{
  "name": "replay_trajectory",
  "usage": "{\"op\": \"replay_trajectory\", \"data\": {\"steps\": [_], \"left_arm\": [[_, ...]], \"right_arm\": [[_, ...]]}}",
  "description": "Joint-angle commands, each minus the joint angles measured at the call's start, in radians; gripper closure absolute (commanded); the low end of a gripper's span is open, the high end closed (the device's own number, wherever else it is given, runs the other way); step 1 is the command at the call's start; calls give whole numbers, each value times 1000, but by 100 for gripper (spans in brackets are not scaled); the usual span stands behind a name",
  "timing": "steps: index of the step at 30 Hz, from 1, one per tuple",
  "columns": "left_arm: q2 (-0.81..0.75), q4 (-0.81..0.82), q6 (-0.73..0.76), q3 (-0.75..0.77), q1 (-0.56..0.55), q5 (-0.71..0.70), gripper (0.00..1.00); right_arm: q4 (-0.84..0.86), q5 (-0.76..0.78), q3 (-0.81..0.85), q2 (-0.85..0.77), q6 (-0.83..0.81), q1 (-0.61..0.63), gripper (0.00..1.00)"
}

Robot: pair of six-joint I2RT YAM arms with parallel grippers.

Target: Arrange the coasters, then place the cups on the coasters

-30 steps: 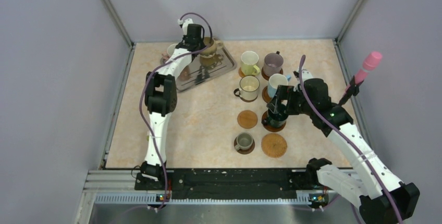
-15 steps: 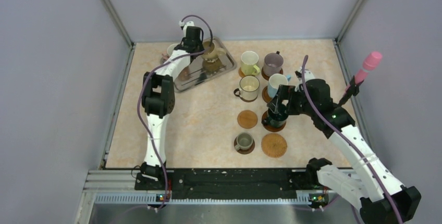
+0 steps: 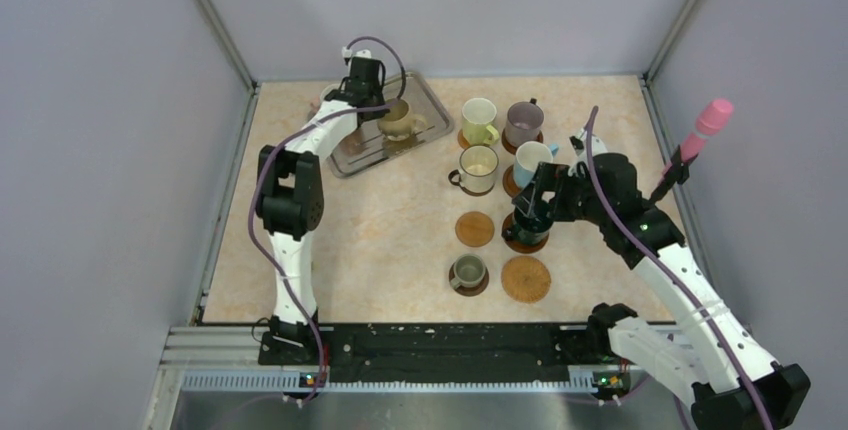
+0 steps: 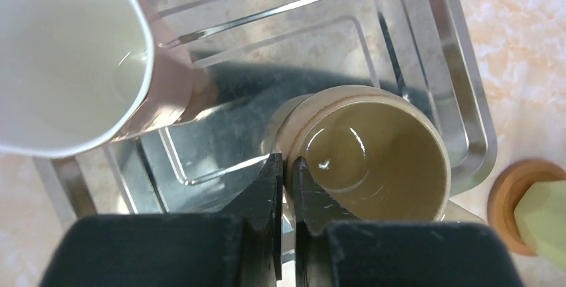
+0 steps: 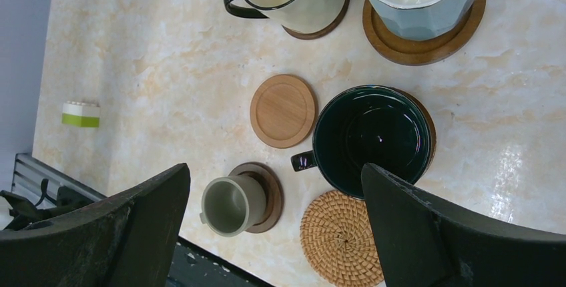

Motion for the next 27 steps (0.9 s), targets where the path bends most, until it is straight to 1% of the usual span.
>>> {"op": "replay_trajectory", "data": {"steps": [1, 9, 12, 15, 19, 23, 27], "left_arm": [[-157, 71, 19, -27, -2, 5, 100], [-280, 34, 47, -120, -1, 1, 100], [-332, -3, 49, -151, -1, 6, 100], [-400, -35, 44, -211, -4, 25, 100], [-520, -47, 31, -340, -19, 44, 100], [-653, -61, 4, -476, -45, 70, 100], [-772, -103, -12, -572, -104, 57, 100]], "right_arm": [[39, -18, 6, -32, 28, -8, 2], [20, -26, 22, -35, 71, -9, 4], [16, -39, 40, -18, 90, -8, 5], [19, -60, 67, 18, 112, -9, 8], [50, -90, 86, 62, 139, 3, 10], [80, -66, 130, 134, 163, 65, 11], [111, 9, 222, 248, 182, 183, 12]]}}
